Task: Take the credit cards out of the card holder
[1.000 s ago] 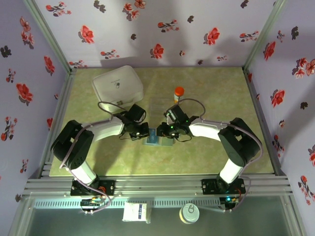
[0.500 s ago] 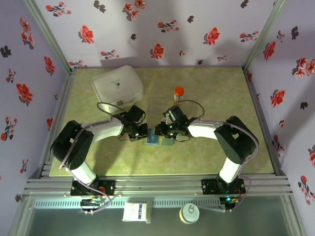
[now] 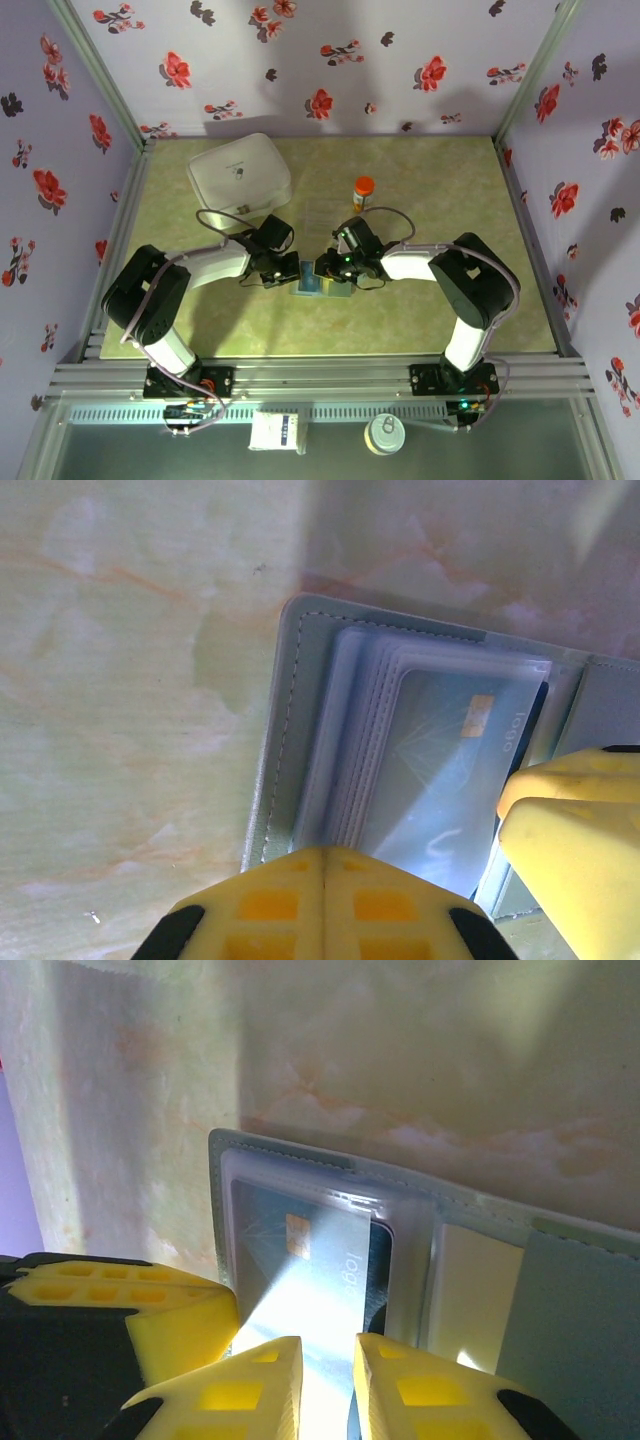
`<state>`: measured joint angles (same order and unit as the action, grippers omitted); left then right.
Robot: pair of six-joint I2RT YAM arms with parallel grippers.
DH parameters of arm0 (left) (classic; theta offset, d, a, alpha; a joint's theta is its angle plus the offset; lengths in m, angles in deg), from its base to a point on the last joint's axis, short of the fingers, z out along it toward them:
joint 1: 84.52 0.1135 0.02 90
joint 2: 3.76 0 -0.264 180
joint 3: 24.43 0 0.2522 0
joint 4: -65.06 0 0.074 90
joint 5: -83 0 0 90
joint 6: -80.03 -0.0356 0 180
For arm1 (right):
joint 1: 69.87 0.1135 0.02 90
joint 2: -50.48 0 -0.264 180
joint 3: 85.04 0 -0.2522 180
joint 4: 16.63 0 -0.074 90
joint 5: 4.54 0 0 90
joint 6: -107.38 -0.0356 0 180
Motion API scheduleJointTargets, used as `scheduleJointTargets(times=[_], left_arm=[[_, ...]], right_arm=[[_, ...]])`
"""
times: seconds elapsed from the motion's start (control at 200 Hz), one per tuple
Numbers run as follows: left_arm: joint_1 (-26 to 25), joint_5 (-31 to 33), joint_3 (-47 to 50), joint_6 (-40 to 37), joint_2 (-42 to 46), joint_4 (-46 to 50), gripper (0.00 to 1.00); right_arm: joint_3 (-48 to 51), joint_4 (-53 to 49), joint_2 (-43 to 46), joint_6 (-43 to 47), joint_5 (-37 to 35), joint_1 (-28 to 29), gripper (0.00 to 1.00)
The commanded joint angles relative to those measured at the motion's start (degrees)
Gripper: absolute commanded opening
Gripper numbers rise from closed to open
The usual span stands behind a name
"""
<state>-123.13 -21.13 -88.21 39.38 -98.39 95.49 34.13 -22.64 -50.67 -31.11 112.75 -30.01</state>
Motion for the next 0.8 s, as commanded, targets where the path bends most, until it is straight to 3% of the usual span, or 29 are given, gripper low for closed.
scheduleJointTargets(times=[0.0, 0.585, 0.795], left_arm=[[0.29, 0.17, 1.47, 0.27, 0.65, 0.82, 0.0], [0.17, -1.15, -2.6, -0.3, 2.28, 2.61, 0.01], [-0.42, -2.73, -5.99, -1.75, -0.57, 3.27, 0.01]], right_arm=[[0.15, -5.96, 1.07, 1.65, -3.99, -0.53, 0.23], [-0.6, -9.68, 7.85, 2.87, -4.41, -1.48, 0.27], [2.35, -5.55, 7.94, -0.34, -2.17, -2.24, 0.27]])
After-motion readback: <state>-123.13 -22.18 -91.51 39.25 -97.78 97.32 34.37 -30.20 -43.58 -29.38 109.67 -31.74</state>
